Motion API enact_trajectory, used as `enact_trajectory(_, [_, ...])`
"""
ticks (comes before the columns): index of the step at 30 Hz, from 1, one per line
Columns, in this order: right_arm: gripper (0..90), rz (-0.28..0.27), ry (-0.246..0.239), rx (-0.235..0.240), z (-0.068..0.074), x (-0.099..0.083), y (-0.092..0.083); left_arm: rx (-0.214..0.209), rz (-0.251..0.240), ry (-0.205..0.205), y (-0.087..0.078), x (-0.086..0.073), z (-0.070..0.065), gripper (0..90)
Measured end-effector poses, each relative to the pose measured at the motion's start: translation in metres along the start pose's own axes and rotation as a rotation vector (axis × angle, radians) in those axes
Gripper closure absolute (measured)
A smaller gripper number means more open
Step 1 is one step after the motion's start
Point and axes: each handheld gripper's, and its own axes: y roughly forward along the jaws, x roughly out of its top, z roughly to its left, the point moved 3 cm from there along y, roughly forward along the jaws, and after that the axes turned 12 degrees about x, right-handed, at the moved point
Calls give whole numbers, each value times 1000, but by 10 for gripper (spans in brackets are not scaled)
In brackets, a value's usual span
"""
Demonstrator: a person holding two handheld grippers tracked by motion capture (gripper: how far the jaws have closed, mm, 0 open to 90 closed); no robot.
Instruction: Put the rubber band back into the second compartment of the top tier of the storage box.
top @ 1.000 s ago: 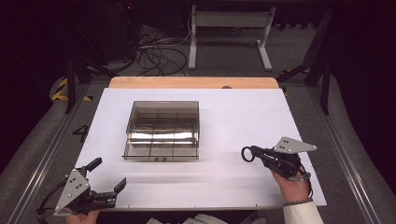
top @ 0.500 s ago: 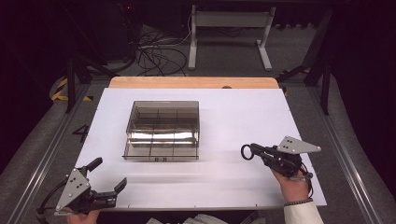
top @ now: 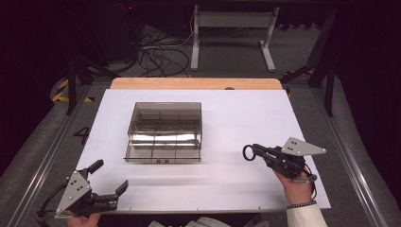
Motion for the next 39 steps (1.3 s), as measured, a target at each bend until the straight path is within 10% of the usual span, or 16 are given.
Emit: enact_trajectory(39, [861, 22, -82, 125, 22, 67, 66, 1, -5, 3, -1, 0, 1, 3])
